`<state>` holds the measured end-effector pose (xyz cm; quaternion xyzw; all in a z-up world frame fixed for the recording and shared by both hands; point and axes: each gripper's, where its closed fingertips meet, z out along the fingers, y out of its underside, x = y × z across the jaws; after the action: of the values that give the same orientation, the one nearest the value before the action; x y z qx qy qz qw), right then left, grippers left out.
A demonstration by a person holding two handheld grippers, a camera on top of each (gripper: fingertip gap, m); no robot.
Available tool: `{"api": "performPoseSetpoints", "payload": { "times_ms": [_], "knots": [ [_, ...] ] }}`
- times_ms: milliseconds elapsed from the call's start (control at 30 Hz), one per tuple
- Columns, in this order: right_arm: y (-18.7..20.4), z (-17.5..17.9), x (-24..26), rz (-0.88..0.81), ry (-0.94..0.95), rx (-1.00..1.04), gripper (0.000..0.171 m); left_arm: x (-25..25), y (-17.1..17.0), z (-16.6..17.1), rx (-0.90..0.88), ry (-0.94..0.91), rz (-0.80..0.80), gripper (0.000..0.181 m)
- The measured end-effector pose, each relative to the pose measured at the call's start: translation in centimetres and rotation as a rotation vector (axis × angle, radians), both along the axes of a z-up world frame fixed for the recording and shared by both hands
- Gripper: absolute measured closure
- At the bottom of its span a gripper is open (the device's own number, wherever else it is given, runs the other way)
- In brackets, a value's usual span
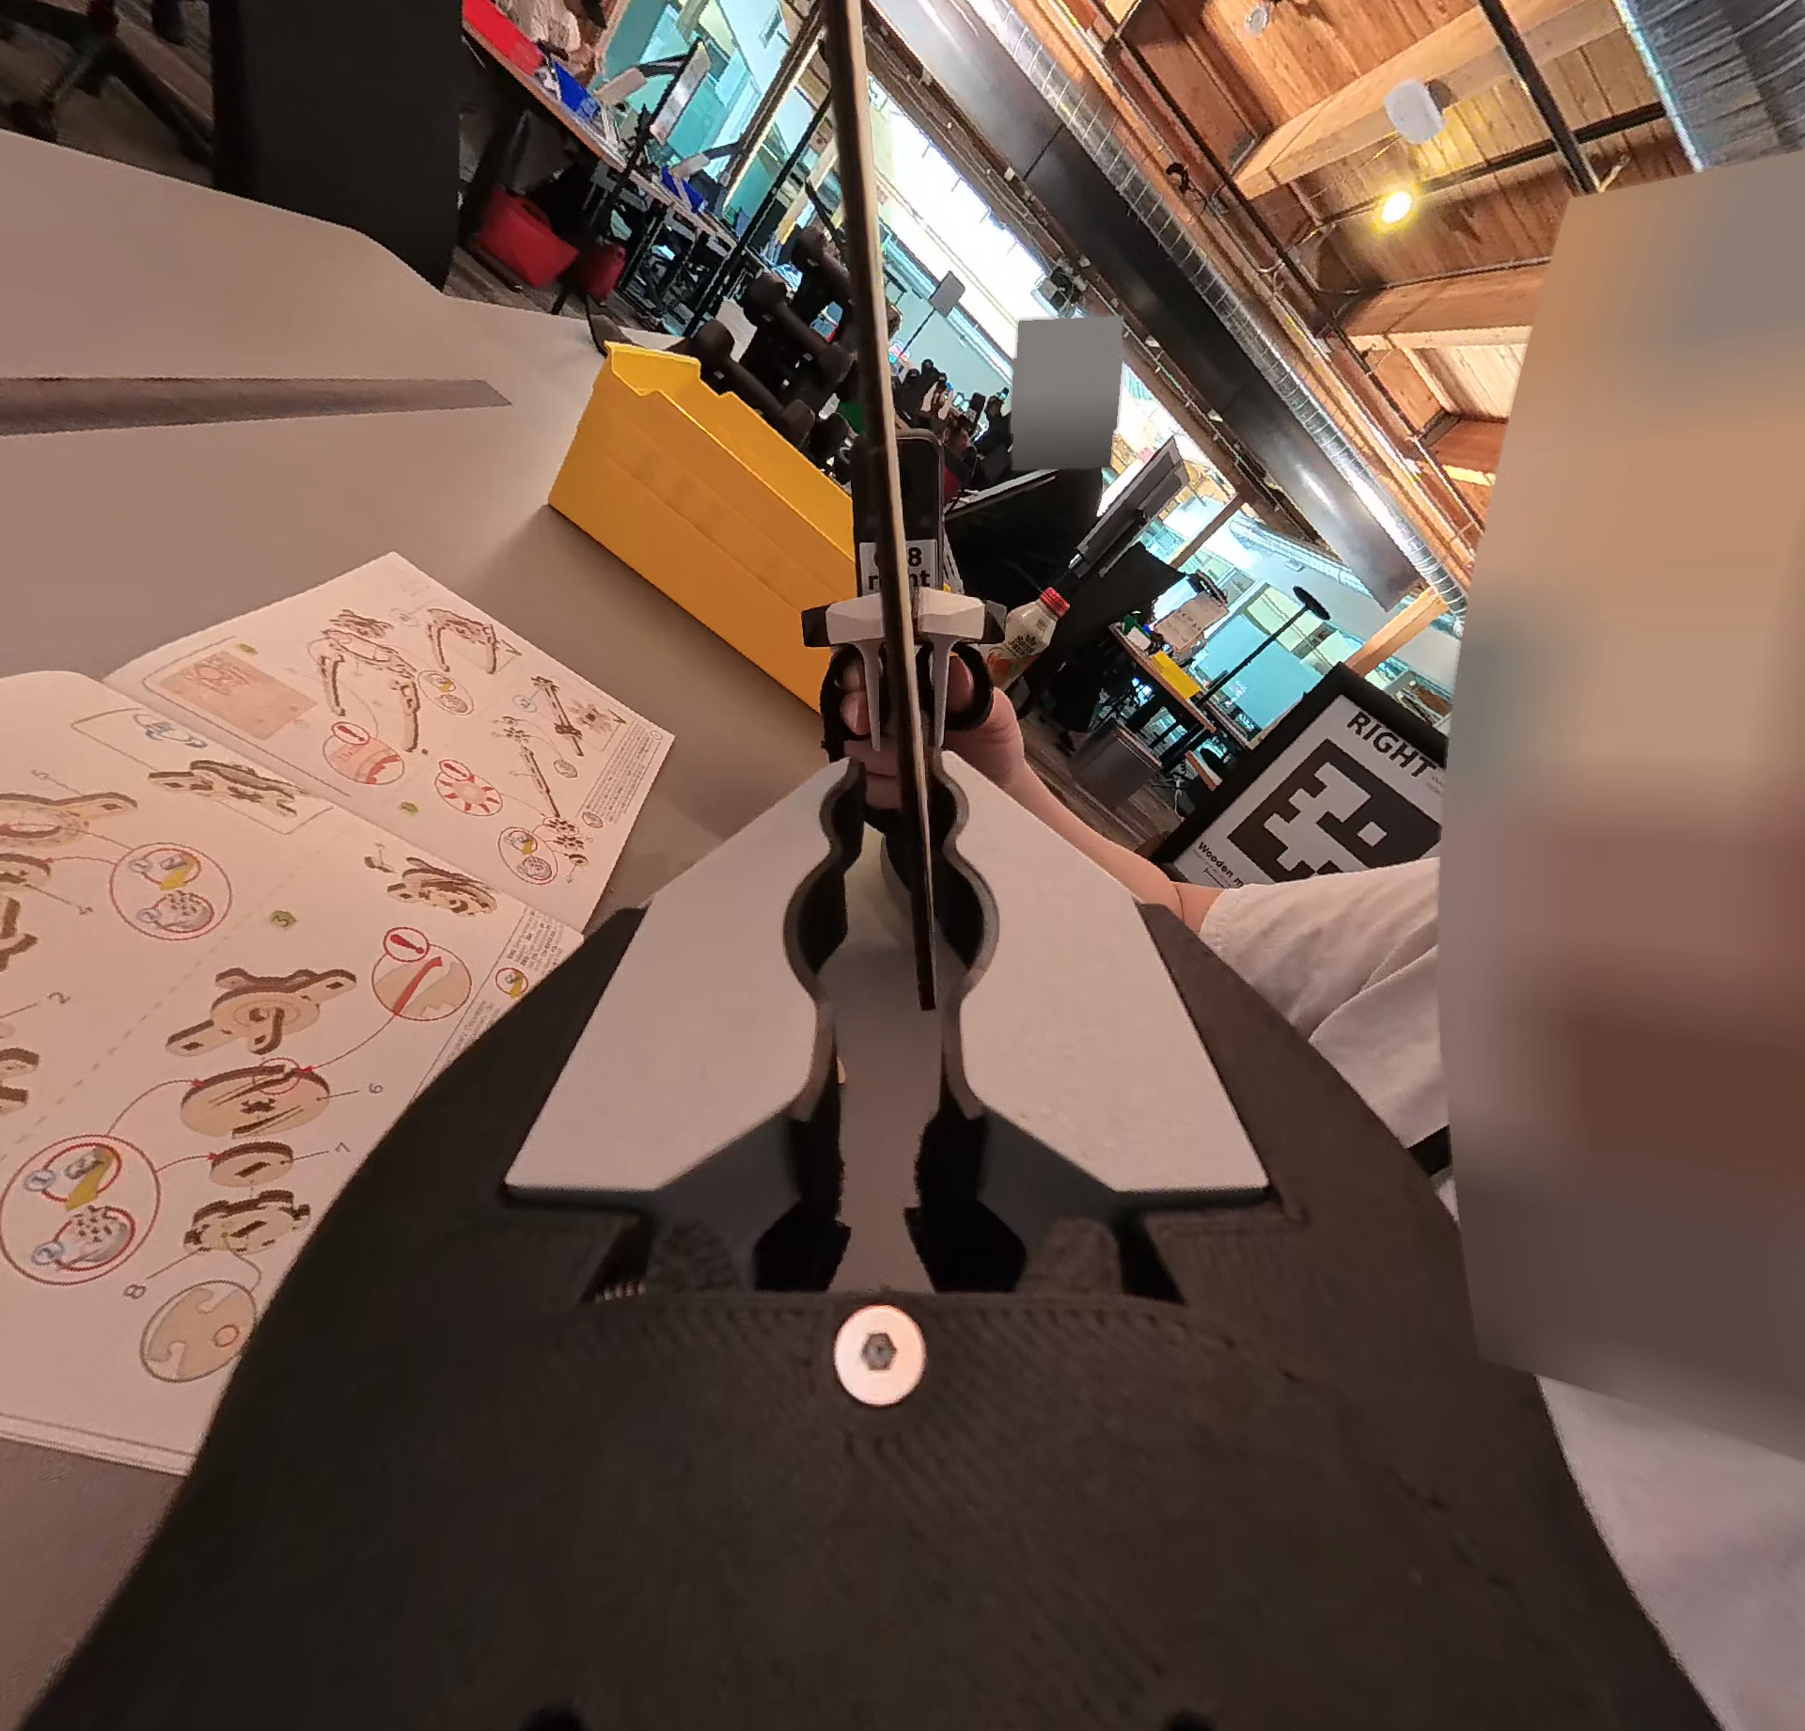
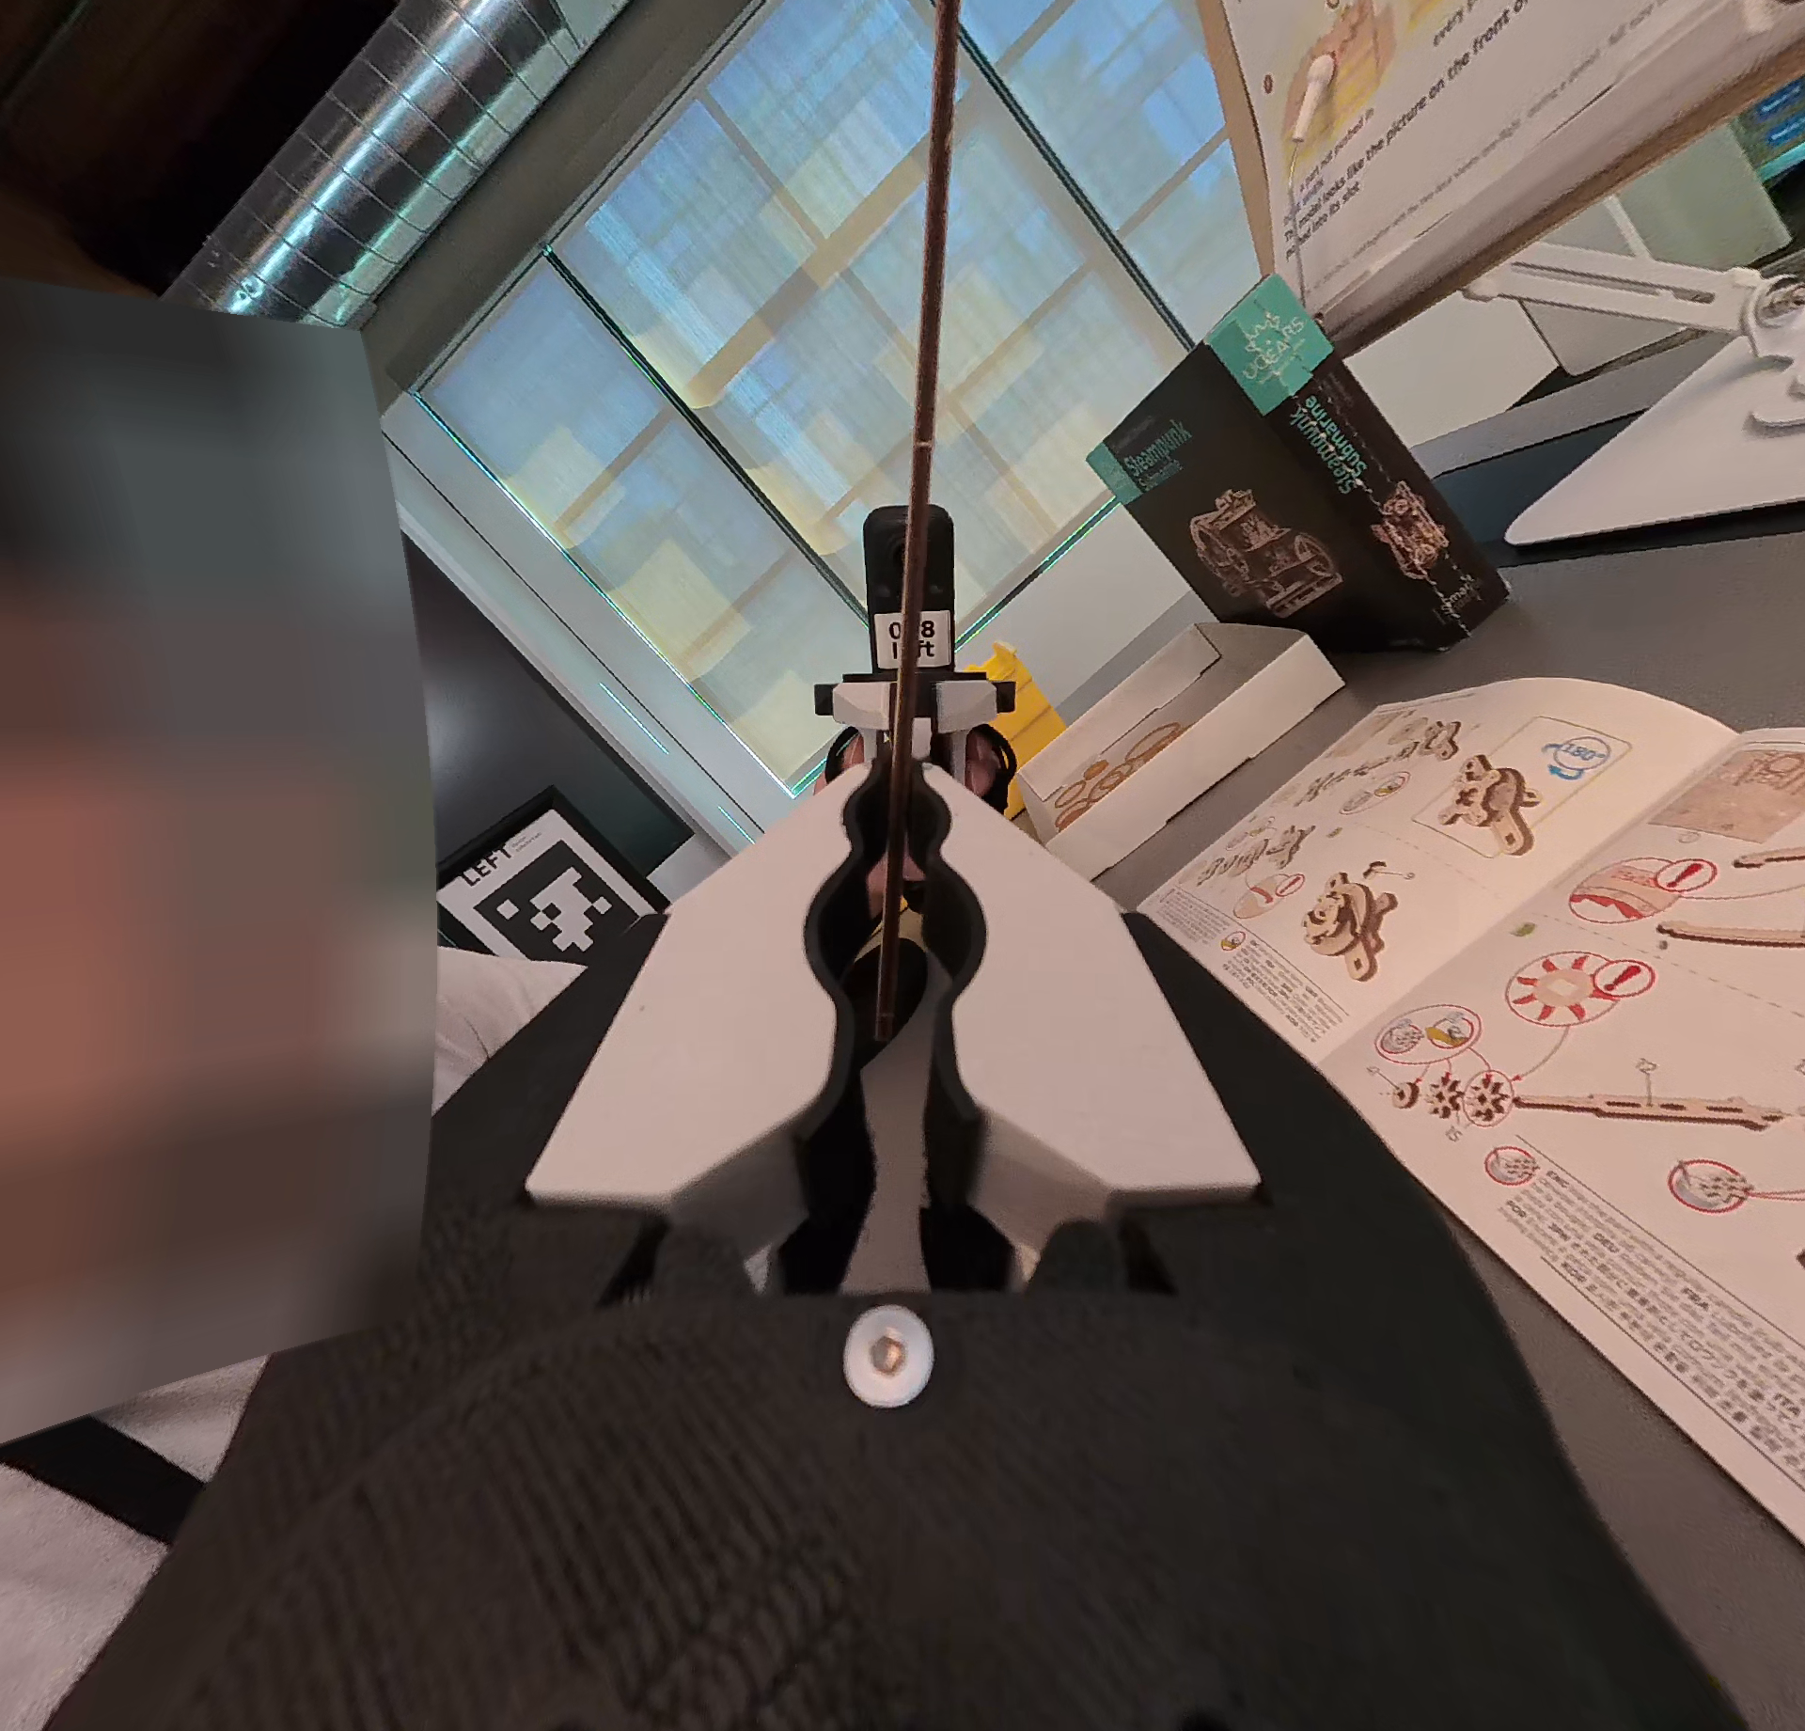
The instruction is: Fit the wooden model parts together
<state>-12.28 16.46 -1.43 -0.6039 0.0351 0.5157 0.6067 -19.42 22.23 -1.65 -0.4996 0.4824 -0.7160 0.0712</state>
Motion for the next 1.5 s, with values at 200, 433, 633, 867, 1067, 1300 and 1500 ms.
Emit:
{"api": "performPoseSetpoints", "payload": {
  "times_ms": [200, 433, 633, 867, 1067, 1300, 1500],
  "knots": [
    [0.0, -0.1, 0.0, -0.001, -0.004, -0.002, 0.17, -0.1, 0.1, 0.3, -0.013, -0.013, -0.004, 0.181],
    [-0.1, 0.0, 0.0, 0.002, -0.012, 0.012, 0.17, -0.3, -0.1, 0.3, 0.004, -0.017, -0.017, 0.181],
    [-0.2, 0.3, 0.0, 0.001, -0.025, 0.032, 0.17, -0.3, -0.3, 0.6, 0.07, -0.047, -0.003, 0.18],
    [-0.4, 0.5, -0.2, -0.009, -0.092, 0.074, 0.17, -0.4, -0.4, 0.5, 0.089, -0.053, -0.001, 0.18],
    [-0.6, 0.7, -0.2, -0.001, -0.098, 0.094, 0.17, -0.5, -0.7, 0.7, 0.112, -0.067, -0.009, 0.18],
    [-0.9, 1.2, -0.2, -0.008, -0.125, 0.134, 0.17, -0.7, -1.2, 0.8, 0.134, -0.081, -0.027, 0.181],
    [-1.0, 1.3, -0.3, -0.006, -0.122, 0.136, 0.17, -0.7, -1.2, 0.8, 0.137, -0.086, -0.024, 0.181]
  ]
}}
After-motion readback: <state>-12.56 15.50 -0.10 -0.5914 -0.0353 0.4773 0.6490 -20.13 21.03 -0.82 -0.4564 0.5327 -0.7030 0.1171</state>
